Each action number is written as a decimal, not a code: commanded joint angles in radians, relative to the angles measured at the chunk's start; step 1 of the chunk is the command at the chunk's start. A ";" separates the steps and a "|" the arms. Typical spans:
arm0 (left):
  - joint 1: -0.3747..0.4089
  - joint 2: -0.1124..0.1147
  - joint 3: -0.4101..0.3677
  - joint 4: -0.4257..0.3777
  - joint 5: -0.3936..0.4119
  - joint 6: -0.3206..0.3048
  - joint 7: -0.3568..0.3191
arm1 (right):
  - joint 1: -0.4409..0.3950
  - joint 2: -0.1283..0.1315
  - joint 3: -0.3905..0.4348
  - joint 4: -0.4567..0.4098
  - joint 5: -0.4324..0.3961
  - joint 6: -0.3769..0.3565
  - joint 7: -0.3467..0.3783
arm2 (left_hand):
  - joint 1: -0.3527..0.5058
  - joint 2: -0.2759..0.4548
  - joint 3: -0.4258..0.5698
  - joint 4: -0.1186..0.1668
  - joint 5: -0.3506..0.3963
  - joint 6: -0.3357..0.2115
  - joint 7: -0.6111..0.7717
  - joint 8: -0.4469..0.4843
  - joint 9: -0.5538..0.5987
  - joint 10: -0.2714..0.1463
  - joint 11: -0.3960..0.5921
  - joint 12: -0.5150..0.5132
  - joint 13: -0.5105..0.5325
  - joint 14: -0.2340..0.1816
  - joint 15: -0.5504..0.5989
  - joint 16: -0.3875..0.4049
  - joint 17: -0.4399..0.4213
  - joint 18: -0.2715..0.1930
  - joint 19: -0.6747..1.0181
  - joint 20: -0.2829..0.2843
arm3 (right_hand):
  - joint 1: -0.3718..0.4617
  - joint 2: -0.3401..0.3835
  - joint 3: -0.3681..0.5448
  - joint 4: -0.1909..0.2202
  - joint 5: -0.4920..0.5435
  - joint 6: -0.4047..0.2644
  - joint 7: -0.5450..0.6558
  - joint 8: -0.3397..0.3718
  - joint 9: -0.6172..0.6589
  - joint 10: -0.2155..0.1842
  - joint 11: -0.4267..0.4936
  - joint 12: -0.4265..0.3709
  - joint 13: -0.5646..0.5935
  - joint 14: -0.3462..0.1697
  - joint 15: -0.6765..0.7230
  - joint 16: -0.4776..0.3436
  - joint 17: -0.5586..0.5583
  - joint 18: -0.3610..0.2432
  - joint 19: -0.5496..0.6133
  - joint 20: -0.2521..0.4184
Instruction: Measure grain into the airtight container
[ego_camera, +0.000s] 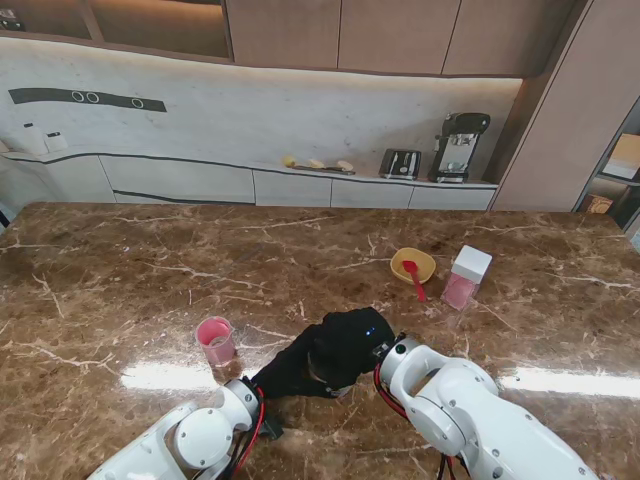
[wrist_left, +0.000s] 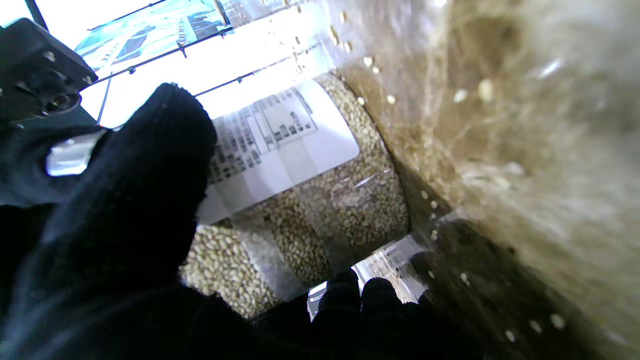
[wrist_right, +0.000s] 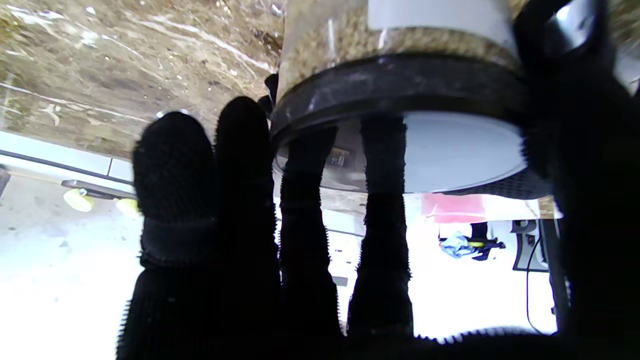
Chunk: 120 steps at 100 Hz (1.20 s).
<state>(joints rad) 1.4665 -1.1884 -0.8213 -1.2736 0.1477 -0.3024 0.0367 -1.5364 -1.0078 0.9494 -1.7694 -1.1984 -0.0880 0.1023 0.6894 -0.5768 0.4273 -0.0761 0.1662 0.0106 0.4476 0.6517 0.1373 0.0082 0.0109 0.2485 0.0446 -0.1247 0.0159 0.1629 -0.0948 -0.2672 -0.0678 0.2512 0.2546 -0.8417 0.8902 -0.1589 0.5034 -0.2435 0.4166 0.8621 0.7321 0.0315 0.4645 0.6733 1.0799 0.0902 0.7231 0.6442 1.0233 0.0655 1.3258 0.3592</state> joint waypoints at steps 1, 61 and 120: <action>0.017 0.005 0.010 0.026 0.003 0.017 -0.012 | -0.019 -0.012 -0.014 0.027 -0.011 0.021 0.001 | 0.053 0.152 0.073 0.013 0.163 -0.086 0.167 0.053 -0.023 -0.005 -0.005 0.005 -0.012 0.154 -0.021 0.007 0.063 0.250 0.103 0.013 | 0.099 0.264 0.146 0.024 0.085 0.088 0.129 0.019 0.132 -0.100 0.173 0.031 0.102 -0.097 0.080 0.016 0.044 -0.052 0.054 -0.020; 0.012 0.010 0.013 0.029 0.009 0.017 -0.027 | -0.070 -0.015 -0.009 -0.010 -0.103 0.089 -0.080 | 0.021 0.106 0.054 0.015 0.121 -0.100 -0.028 -0.140 -0.025 0.005 -0.007 0.000 -0.014 0.162 -0.023 -0.003 0.063 0.258 0.100 0.003 | -0.069 0.388 -0.219 0.094 -0.073 0.183 -0.063 -0.138 -0.116 -0.085 -0.022 -0.111 -0.277 -0.058 -0.224 -0.085 -0.415 0.057 -0.288 0.011; 0.015 0.012 -0.004 0.037 0.002 -0.079 -0.020 | -0.195 -0.024 0.082 -0.114 -0.101 0.082 -0.126 | -0.043 -0.021 -0.162 0.000 -0.031 -0.121 -0.473 -0.442 -0.032 -0.033 -0.033 -0.118 -0.015 0.116 -0.038 -0.071 0.073 0.228 0.061 -0.080 | -0.186 0.383 -0.185 0.110 -0.193 0.243 -0.212 -0.154 -0.315 -0.034 -0.273 -0.321 -0.613 0.050 -0.572 -0.383 -0.760 0.081 -0.649 -0.100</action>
<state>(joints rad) 1.4584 -1.1833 -0.8256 -1.2445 0.1446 -0.3812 0.0188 -1.7102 -1.0286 1.0258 -1.8771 -1.3062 -0.0132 -0.0425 0.6820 -0.5693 0.3041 -0.0775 0.1696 -0.0722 0.0091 0.2327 0.1373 0.0088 0.0098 0.1564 0.0436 -0.0644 0.0159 0.1123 -0.0795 -0.2054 -0.0707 0.1839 0.1006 -0.4588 0.6940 -0.0908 0.3493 -0.0222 0.2235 0.7162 0.4476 -0.0203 0.2144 0.3776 0.4931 0.1203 0.1596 0.2864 0.2790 0.1474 0.7025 0.2831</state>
